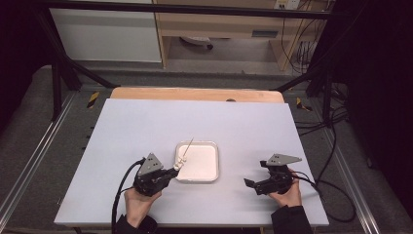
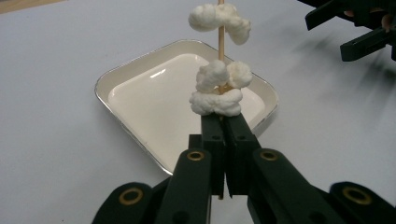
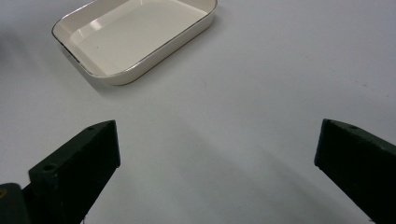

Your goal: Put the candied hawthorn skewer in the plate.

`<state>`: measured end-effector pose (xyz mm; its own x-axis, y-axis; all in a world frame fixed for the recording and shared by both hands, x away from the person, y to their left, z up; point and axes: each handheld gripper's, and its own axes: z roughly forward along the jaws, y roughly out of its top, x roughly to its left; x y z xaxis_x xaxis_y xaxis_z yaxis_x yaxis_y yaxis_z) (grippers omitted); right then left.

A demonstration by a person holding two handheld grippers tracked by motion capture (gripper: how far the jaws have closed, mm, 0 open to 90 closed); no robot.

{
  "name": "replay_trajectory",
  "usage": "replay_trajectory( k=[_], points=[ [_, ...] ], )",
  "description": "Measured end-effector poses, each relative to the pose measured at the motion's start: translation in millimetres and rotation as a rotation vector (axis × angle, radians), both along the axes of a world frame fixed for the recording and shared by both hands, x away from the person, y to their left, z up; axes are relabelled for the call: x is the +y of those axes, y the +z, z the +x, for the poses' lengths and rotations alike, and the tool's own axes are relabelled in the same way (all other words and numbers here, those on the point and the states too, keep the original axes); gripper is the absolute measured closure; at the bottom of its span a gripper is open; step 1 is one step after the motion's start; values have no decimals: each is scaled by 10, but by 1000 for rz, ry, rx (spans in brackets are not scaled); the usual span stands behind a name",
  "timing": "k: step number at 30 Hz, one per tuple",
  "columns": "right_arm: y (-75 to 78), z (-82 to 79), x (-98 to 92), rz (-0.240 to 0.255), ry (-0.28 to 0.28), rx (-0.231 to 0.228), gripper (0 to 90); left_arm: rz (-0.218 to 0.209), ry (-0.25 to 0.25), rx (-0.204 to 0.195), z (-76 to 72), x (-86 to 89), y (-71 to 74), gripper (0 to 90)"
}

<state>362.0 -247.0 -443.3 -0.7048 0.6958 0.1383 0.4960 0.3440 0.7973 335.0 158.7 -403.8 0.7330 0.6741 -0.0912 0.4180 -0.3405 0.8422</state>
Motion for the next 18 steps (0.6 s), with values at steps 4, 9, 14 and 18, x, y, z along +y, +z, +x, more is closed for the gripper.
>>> replay_trajectory(
  k=[4, 9, 14, 18],
  points=[
    [-7, -6, -25, 6, -6, -2, 7, 29, -2, 9, 88, -36, 27, 878],
    [-15, -9, -43, 8, -9, -5, 7, 52, -6, 36, 212, -83, 34, 878],
    [-23, -10, -43, 11, -6, -2, 7, 75, 0, 64, 322, -129, -2, 878],
    [-27, -13, -42, 14, -2, -1, 7, 101, 2, 78, 389, -187, -36, 878]
  ],
)
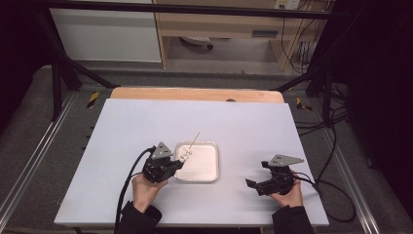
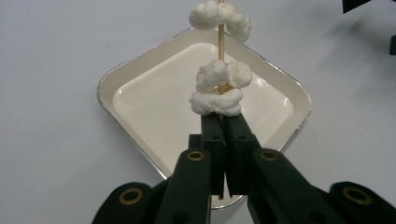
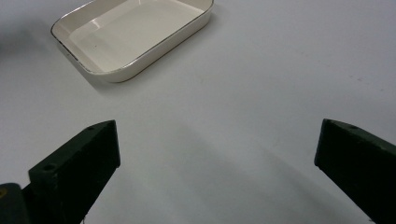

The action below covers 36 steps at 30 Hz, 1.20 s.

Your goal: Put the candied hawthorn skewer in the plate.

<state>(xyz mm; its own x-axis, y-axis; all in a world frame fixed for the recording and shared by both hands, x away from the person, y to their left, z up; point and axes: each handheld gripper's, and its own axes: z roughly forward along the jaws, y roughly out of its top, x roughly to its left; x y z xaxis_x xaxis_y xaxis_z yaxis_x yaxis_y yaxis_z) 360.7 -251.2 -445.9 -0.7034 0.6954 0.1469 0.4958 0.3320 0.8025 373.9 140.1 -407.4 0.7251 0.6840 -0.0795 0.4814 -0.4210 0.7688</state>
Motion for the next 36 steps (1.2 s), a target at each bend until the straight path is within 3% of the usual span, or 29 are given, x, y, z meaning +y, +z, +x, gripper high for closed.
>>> replay_trajectory(
  k=[18, 25, 36],
  points=[
    [-11, 4, 11, 6, 8, 11, 8, 160, 5, 89, 140, -264, -229, 879],
    [-15, 6, 12, 3, 10, 10, 8, 187, 8, 118, 183, -310, -281, 876],
    [-22, 7, 17, 0, 10, 13, 8, 197, 19, 106, 164, -299, -254, 830]
  ],
)
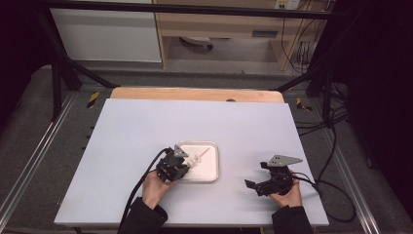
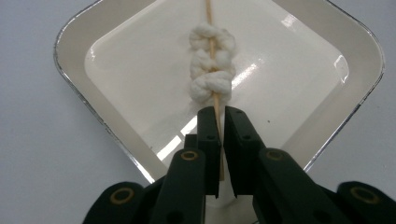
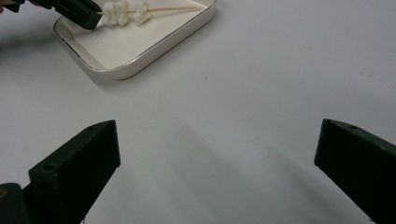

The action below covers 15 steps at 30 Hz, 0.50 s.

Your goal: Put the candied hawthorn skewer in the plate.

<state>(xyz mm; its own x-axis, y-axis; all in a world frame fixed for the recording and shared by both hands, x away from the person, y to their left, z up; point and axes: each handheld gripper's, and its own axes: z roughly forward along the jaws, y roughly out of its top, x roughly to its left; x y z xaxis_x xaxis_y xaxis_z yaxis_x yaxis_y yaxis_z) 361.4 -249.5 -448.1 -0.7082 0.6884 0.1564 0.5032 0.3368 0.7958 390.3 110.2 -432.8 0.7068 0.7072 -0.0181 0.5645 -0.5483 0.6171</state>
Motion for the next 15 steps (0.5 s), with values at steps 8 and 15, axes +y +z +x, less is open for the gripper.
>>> replay_trajectory(
  k=[8, 15],
  points=[
    [6, -2, -4, 2, -3, 0, 7, -86, -3, -67, -98, 150, 156, 569],
    [18, -5, -17, 4, -5, -5, 7, -162, 20, -148, -278, 485, 214, 241]
  ],
)
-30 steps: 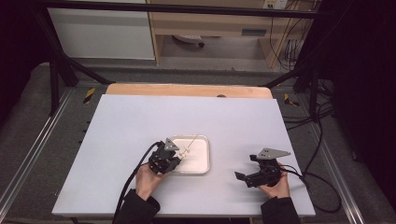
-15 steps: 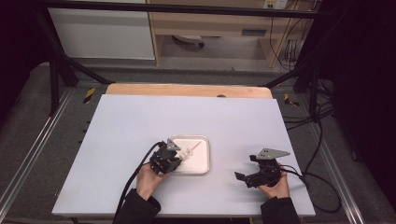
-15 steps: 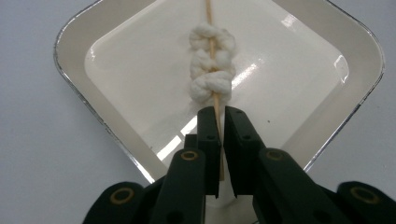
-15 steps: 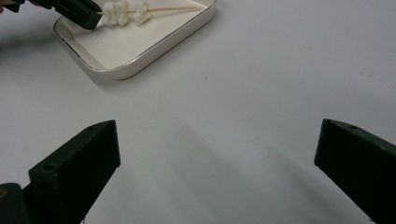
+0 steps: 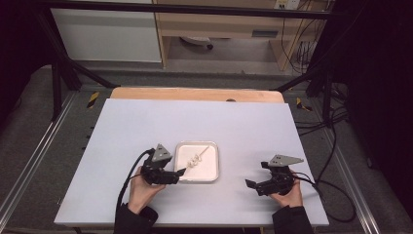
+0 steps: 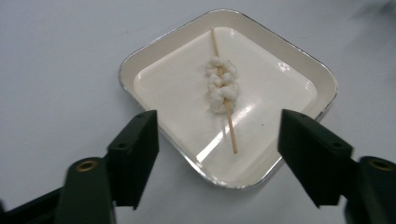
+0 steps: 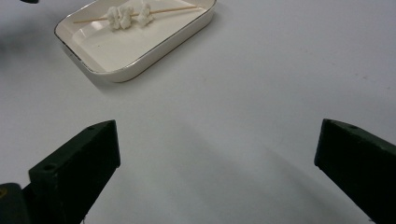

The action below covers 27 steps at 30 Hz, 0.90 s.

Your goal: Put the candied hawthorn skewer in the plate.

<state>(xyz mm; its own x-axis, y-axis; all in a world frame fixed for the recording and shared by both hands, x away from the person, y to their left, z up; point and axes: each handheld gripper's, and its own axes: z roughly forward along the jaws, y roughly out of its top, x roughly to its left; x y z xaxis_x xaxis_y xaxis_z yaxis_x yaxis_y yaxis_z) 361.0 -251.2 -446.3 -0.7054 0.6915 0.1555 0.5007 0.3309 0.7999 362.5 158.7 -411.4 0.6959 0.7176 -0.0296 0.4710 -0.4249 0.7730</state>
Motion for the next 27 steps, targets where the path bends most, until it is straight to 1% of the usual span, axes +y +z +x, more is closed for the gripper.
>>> replay_trajectory(
  k=[3, 6, 10, 12, 13, 15, 17, 18, 19, 20, 22, 23, 26, 27],
  points=[
    [3, -3, 0, 5, -5, 3, 7, -21, 20, -27, -83, 170, -28, 157],
    [2, -4, -3, 2, -8, 7, 7, -57, 29, -37, -166, 336, -54, 103],
    [-5, -7, -5, -3, -4, 9, 7, -82, 43, -59, -284, 526, -118, 68],
    [-8, -17, -1, -1, -4, 12, 7, -106, 47, -63, -327, 601, -163, 59],
    [-9, -22, 2, 2, -6, 14, 7, -110, 48, -63, -345, 621, -187, 59],
    [-11, -25, 1, -1, -6, 13, 7, -75, 58, -71, -369, 653, -227, 56],
    [-14, -30, -3, -6, -3, 8, 7, -53, 62, -65, -382, 690, -266, 51],
    [-14, -40, -2, -5, -4, 14, 7, -52, 68, -60, -385, 705, -278, 51],
    [-17, -47, -3, -7, -5, 17, 7, -60, 67, -57, -384, 715, -283, 52],
    [-20, -49, -6, -12, -2, 15, 7, -64, 59, -54, -385, 713, -283, 53],
    [-25, -56, -11, -8, -4, 18, 7, -40, 50, -59, -386, 693, -284, 53],
    [-26, -58, -19, -6, -3, 16, 7, -33, 46, -51, -383, 687, -290, 53],
    [-30, -57, -34, 4, -7, 15, 7, -25, 41, -38, -376, 675, -308, 53],
    [-32, -56, -34, 4, -7, 16, 7, -24, 41, -40, -377, 673, -309, 53]
  ],
)
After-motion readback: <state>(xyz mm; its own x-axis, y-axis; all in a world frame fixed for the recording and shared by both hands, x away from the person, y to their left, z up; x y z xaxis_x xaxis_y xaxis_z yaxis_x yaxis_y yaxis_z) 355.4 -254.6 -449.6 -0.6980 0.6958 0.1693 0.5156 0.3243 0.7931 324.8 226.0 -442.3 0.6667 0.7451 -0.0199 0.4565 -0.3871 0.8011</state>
